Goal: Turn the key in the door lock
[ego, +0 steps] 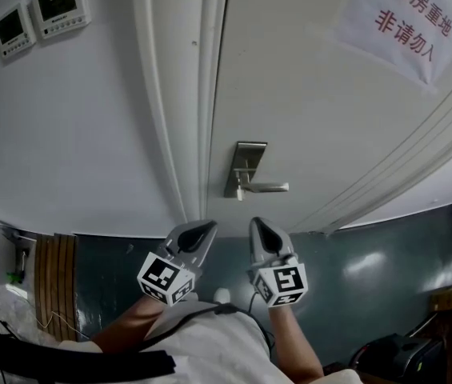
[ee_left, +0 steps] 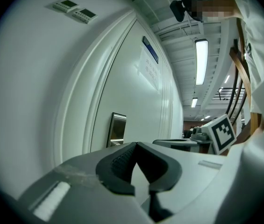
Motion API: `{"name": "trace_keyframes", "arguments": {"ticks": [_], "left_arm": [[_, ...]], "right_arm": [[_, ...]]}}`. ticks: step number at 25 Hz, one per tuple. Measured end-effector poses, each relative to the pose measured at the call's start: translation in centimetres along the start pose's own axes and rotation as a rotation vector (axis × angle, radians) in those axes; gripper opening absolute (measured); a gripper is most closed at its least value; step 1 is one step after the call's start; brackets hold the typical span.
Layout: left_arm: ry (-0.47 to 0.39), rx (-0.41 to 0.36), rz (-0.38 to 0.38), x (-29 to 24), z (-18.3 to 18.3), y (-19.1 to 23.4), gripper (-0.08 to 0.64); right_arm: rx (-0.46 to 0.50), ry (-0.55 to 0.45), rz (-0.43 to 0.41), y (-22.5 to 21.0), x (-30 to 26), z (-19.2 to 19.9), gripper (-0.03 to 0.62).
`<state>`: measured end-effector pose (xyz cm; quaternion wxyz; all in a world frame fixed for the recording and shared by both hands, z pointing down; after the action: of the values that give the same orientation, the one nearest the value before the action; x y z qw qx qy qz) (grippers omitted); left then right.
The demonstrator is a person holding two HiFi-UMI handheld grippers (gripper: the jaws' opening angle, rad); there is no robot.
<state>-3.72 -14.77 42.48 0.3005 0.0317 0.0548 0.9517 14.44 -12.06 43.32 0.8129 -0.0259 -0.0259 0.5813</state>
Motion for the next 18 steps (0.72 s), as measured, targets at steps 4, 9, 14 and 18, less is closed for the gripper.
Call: {"name": "trace_keyframes", "arguments": {"ticks": [4, 9, 14, 18], "left_arm": [[-0.005, -0.001, 0.009, -0.2, -0.3, -0.5, 0.006], [-0.019, 0.001, 0.021, -0.1, -0.7, -1.3, 0.005], [-0.036, 0.001, 0.019, 0.2, -1.3, -1.4, 0.005], [-0.037, 0.004, 0.014, 0.4, -1.3, -1.3, 0.005]], "right_arm": [[-0.054, -0.05, -0.011, 0.8, 1.5, -1.8, 0.009], [-0.114, -0.065, -0.01, 1.3, 2.8, -2.1, 0.009], [-0.143, -0.073, 0.001, 1.6, 3.4, -2.2, 0.008], [-0.146, -0.064, 0.003, 1.9, 3.1, -2.0, 0.008]]}}
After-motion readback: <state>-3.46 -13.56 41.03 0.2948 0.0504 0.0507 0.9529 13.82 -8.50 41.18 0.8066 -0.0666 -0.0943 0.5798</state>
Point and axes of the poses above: the fingertips, and each gripper's own axes: x backward along the fingers, y to its left, z out of its underside, the point moved 8 cm from there along x, backward along the fingers, and after that the axes turned 5 degrees about -y, right-handed, at the moved point
